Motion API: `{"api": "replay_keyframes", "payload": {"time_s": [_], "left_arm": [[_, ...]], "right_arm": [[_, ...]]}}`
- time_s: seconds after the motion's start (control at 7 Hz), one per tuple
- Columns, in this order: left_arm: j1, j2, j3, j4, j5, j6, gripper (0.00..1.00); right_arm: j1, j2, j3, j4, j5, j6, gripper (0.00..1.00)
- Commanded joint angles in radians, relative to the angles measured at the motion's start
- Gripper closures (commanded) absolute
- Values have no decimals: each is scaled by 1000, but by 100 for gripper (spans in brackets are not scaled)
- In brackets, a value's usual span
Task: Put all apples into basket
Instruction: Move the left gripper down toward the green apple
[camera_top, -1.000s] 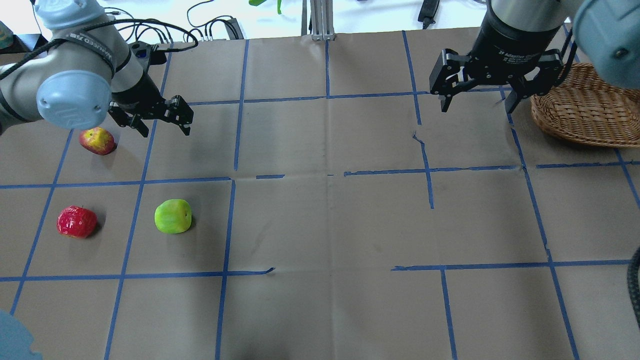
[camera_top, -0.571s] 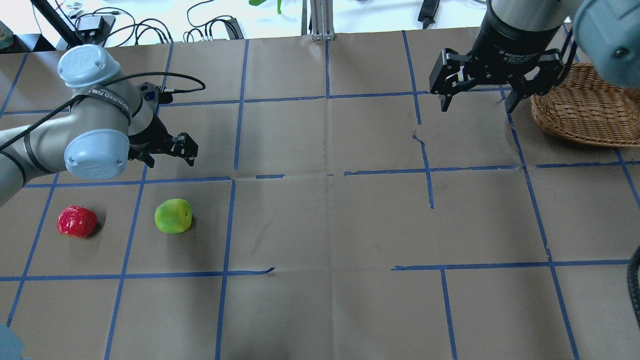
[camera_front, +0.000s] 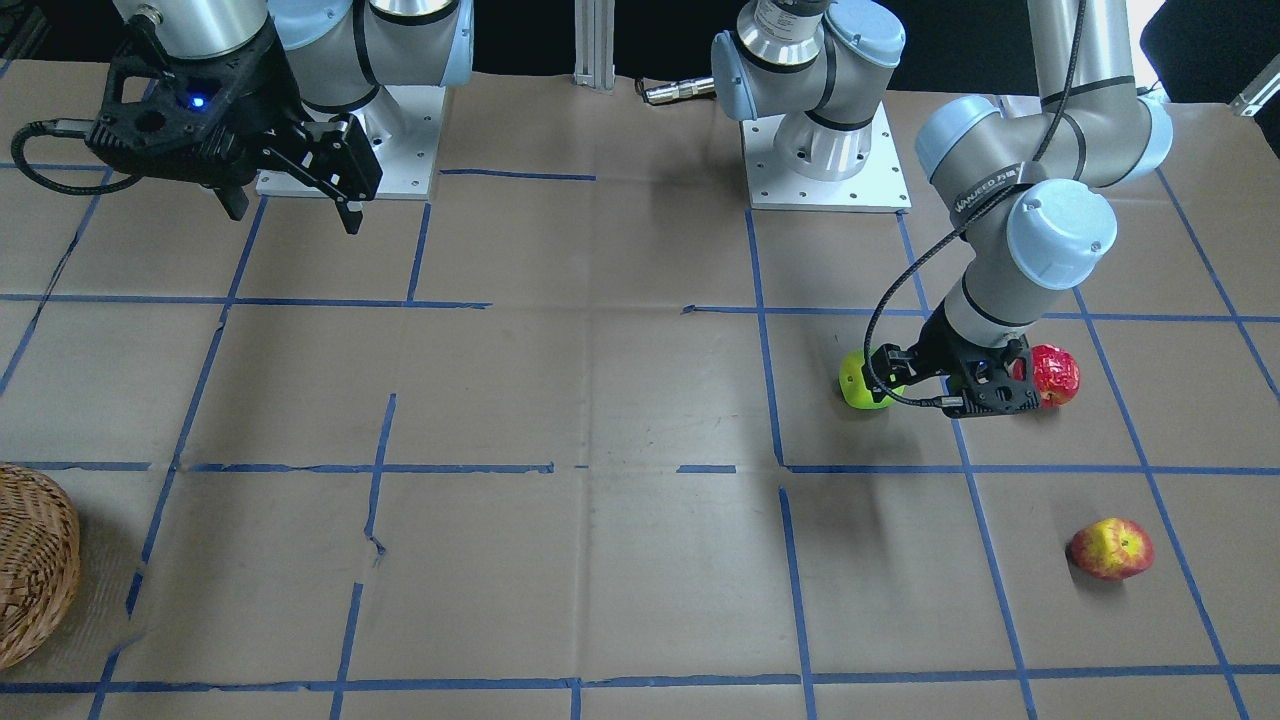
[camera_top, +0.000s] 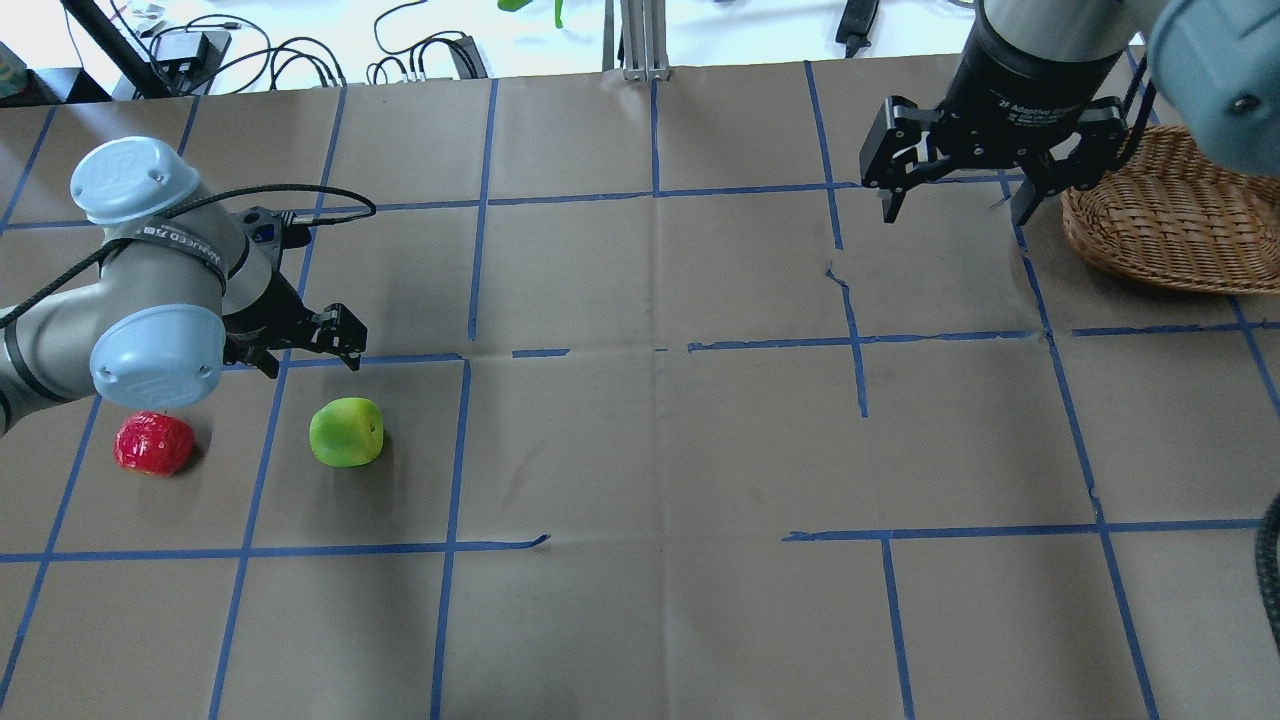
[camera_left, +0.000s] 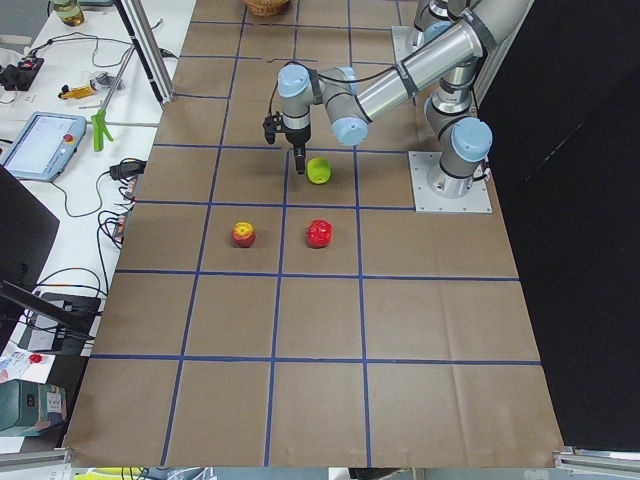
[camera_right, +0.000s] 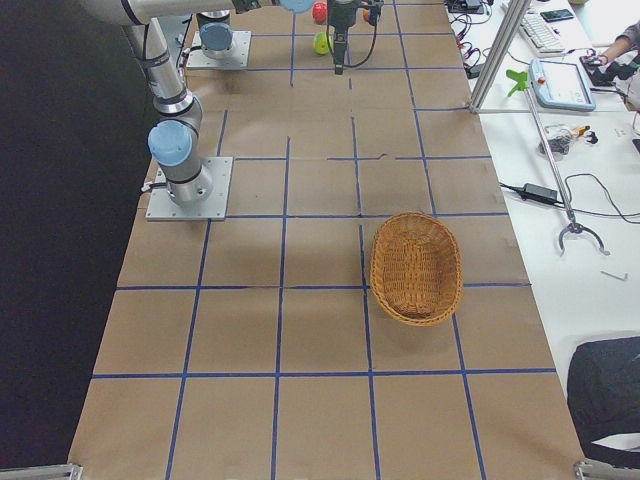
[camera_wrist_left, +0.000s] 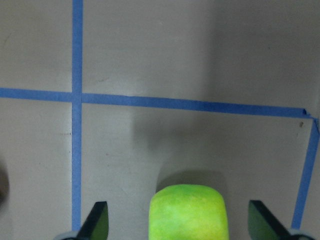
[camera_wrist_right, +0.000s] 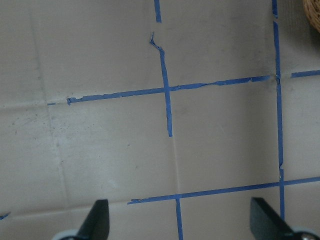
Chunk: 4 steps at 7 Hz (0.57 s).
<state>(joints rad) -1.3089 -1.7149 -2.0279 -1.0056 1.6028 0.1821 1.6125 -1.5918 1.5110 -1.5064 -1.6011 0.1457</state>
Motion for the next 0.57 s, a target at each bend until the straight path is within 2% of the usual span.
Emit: {"api": "replay_keyframes", "payload": {"time_s": [0.0,0.43], "left_arm": [[6,12,-21,-19,-4,3,4],[11,-8,-54,-11,-7,2,4]], "right_arm": [[1,0,0,0,1,0,0],[1,0,0,0,3,0,0]]}}
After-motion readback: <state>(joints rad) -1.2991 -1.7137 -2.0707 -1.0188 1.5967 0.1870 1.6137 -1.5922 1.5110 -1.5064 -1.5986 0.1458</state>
